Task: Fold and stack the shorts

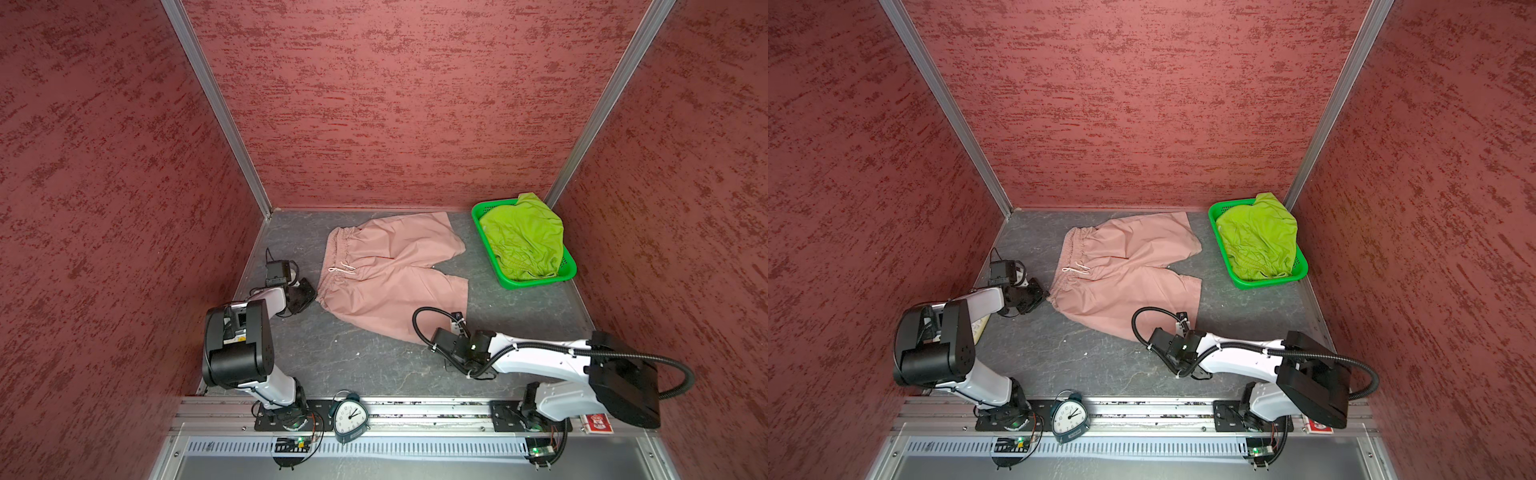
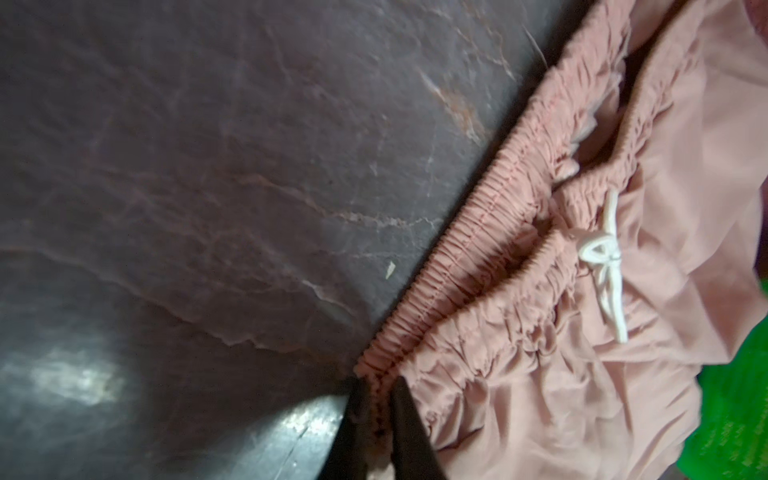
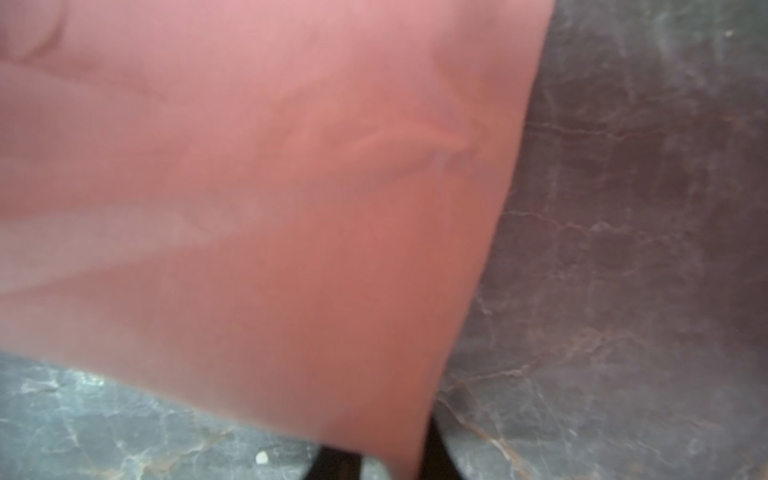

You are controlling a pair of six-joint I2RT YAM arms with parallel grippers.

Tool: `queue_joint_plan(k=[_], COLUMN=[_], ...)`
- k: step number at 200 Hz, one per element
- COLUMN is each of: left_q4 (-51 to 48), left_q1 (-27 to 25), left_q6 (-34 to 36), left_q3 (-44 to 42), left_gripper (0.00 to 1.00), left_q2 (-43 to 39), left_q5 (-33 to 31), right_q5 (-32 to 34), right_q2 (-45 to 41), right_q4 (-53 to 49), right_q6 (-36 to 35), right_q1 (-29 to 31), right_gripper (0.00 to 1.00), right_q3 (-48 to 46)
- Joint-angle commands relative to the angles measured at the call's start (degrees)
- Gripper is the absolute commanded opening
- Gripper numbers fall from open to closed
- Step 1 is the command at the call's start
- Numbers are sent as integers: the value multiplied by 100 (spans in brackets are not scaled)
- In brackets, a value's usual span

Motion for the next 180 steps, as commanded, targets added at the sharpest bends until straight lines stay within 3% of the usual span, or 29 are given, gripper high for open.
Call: queue_joint_plan(k=[1, 51, 88, 145, 180], left_q4=[-193, -1193, -2028, -3184, -3625], left_q1=[-20, -23, -32, -3, 16], left_q6=[162, 385, 471, 669, 801], left_q3=[213, 619, 942, 1298, 1599], left_gripper=[0, 0, 0, 0, 0], left_q2=[-53, -894, -1705, -2571, -2777], left_q5=[-56, -308, -385, -359, -135], right_q5=[344, 1176, 1565, 1933, 2191], right_q2=[-369, -1504, -2117, -1759, -1945], right_q4=[-156, -1111, -1702, -2623, -2713], right_q6=[240, 281, 7, -777, -1226], right_q1=[-57, -120, -146, -146, -144], right_gripper=[8, 0, 0, 0, 0], right_q3=[16, 333, 893, 2262, 2625])
